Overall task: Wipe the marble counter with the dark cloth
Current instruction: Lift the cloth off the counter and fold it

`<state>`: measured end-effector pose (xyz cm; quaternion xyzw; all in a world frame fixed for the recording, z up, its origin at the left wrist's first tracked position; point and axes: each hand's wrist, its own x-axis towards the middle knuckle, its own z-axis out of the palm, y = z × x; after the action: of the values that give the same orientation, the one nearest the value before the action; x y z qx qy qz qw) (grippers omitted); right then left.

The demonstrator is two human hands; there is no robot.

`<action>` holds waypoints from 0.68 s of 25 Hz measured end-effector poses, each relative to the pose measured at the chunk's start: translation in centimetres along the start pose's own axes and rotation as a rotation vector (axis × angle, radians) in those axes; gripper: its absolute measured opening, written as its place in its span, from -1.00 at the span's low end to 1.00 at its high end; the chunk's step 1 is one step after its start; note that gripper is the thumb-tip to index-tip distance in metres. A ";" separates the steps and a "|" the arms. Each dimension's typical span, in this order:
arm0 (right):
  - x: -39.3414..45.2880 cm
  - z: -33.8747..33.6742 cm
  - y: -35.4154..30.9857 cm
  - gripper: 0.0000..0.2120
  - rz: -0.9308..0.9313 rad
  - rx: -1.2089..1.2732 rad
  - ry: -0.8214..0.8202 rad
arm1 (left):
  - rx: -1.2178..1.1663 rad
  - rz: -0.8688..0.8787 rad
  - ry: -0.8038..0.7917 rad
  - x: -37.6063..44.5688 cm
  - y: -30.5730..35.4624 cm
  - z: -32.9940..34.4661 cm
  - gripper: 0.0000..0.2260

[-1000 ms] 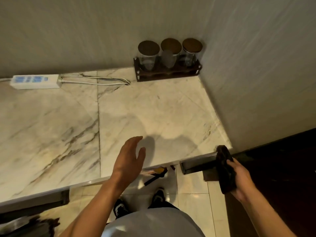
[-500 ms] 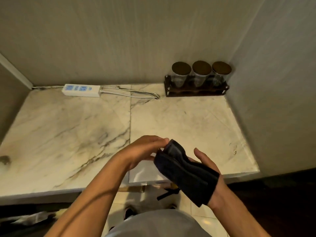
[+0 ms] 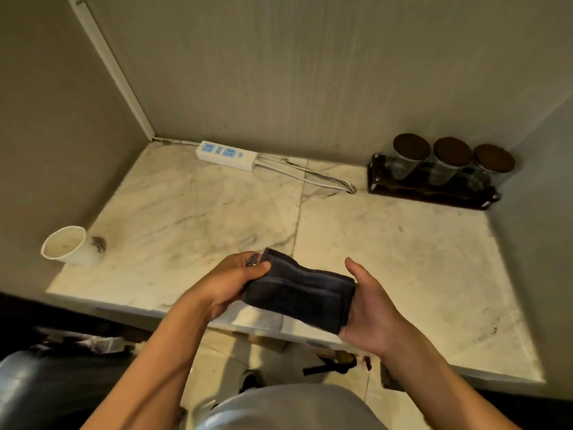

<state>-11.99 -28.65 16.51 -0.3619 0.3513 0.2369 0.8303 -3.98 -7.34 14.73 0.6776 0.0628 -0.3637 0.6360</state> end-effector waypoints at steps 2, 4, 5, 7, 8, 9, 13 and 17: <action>1.5 0.7 0.2 -0.52 0.007 -0.133 0.000 | -0.108 -0.035 0.079 0.0 -1.4 -1.6 -0.89; 3.4 1.1 0.3 -0.71 0.002 -0.239 -0.012 | -0.208 -0.082 0.153 0.3 -3.1 -3.0 -0.85; 4.5 1.2 0.3 -0.77 -0.020 -0.307 -0.004 | -0.252 -0.106 0.188 0.4 -3.8 -3.3 -0.84; 6.7 1.7 0.0 -0.71 -0.069 -0.467 0.032 | -0.302 -0.149 0.244 0.3 -4.8 -3.6 -0.94; 7.6 2.2 -0.2 -0.66 -0.087 -0.538 0.046 | -0.315 -0.156 0.244 0.2 -5.2 -3.8 -0.94; 8.4 2.7 -0.4 -0.62 -0.102 -0.603 0.064 | -0.327 -0.157 0.225 0.1 -5.7 -4.0 -0.92; 11.9 4.6 -1.0 -0.52 -0.179 -0.798 0.122 | -0.293 -0.190 0.222 0.5 -7.1 -3.8 -0.82; 15.1 5.5 -1.4 -0.47 -0.284 -1.066 0.162 | -0.111 -0.267 0.368 2.1 -7.8 -3.5 -0.87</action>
<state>0.86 -23.23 8.41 -0.7926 0.1934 0.2389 0.5266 -5.22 -3.53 6.91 0.6823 0.2866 -0.3110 0.5963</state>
